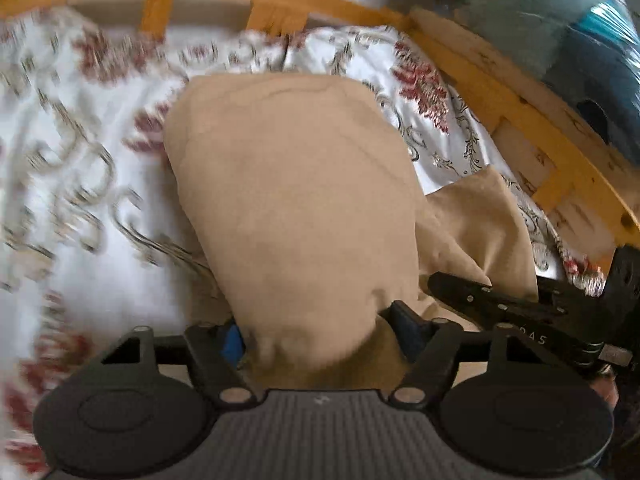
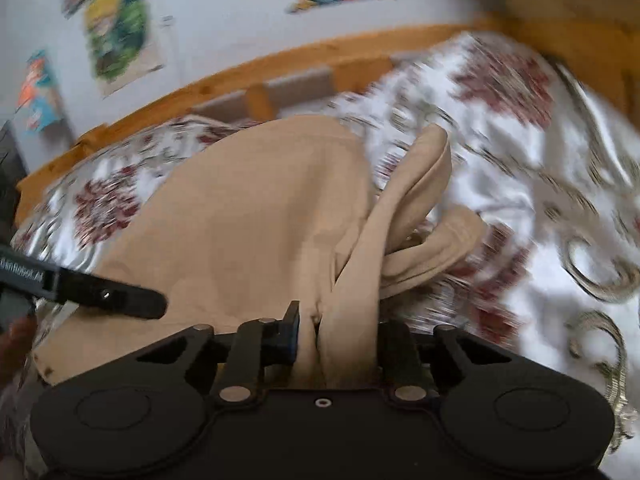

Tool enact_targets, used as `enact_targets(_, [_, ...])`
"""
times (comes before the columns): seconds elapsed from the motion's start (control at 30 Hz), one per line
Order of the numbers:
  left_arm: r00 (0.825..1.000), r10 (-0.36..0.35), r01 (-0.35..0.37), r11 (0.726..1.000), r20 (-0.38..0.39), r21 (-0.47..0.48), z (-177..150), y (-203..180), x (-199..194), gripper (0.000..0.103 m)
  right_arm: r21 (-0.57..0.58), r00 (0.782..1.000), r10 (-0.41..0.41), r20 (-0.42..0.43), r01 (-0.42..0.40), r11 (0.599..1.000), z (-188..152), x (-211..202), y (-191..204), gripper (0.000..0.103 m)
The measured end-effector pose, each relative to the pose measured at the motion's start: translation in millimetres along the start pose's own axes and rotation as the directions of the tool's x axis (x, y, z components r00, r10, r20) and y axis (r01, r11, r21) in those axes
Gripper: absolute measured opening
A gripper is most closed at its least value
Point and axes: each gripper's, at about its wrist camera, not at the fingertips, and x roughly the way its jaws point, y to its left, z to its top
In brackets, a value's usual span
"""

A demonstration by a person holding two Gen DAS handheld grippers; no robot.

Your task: Fold large clothes

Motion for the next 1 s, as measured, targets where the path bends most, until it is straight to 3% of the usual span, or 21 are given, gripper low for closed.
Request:
enact_targets(0.13, [0.996, 0.058, -0.063, 0.995, 0.065, 0.072, 2.7, 11.3, -43.5, 0.073, -0.044, 0.998, 0.044, 0.049, -0.041, 0.998, 2.2, 1.9, 42.5, 0.020])
enact_targets(0.27, [0.990, 0.090, -0.093, 0.995, 0.113, 0.023, 9.4, 47.0, -80.8, 0.075, -0.063, 0.985, 0.075, 0.157, -0.066, 0.996, 13.0, 10.8, 87.7, 0.020])
enact_targets(0.37, [0.978, 0.161, -0.158, 0.987, 0.132, -0.036, 13.0, 74.5, -94.2, 0.078, -0.080, 0.973, 0.100, 0.206, -0.085, 0.993, 24.9, 31.3, 119.2, 0.020])
enact_targets(0.47, [0.963, 0.250, -0.241, 0.966, 0.096, -0.098, 9.2, 106.2, -82.9, 0.080, -0.096, 0.982, 0.110, 0.152, -0.096, 0.991, 31.6, 71.8, 141.9, 0.020])
enact_targets(0.57, [0.957, 0.290, -0.286, 0.939, -0.008, -0.190, -5.2, 140.7, -56.2, 0.086, -0.120, 0.996, 0.085, -0.004, -0.085, 0.989, 24.2, 121.2, 148.3, 0.022])
enact_targets(0.67, [0.967, 0.244, -0.216, 0.939, 0.075, -0.269, -19.9, 154.5, -63.2, 0.089, -0.081, 0.997, 0.080, -0.014, -0.081, 0.993, 15.8, 126.0, 139.8, 0.033])
enact_targets(0.73, [0.957, 0.277, -0.250, 0.937, 0.086, -0.244, -21.4, 147.7, -65.7, 0.093, -0.031, 0.995, 0.097, -0.019, -0.098, 0.995, 18.7, 122.0, 132.6, 0.036])
enact_targets(0.87, [0.923, 0.374, -0.354, 0.916, 0.088, -0.189, -22.1, 121.4, -75.1, 0.101, -0.041, 0.996, 0.086, -0.024, -0.087, 0.995, 18.0, 111.4, 128.0, 0.045])
enact_targets(0.97, [0.905, 0.408, -0.380, 0.901, 0.116, -0.208, -35.7, 109.0, -89.3, 0.102, -0.006, 0.996, 0.090, -0.025, -0.090, 0.996, 7.0, 88.0, 118.6, 0.065])
enact_targets(1.0, [0.899, 0.417, -0.382, 0.896, 0.131, -0.228, -42.6, 103.8, -96.6, 0.102, -0.009, 0.996, 0.091, -0.011, -0.091, 0.996, 1.7, 77.9, 116.9, 0.078])
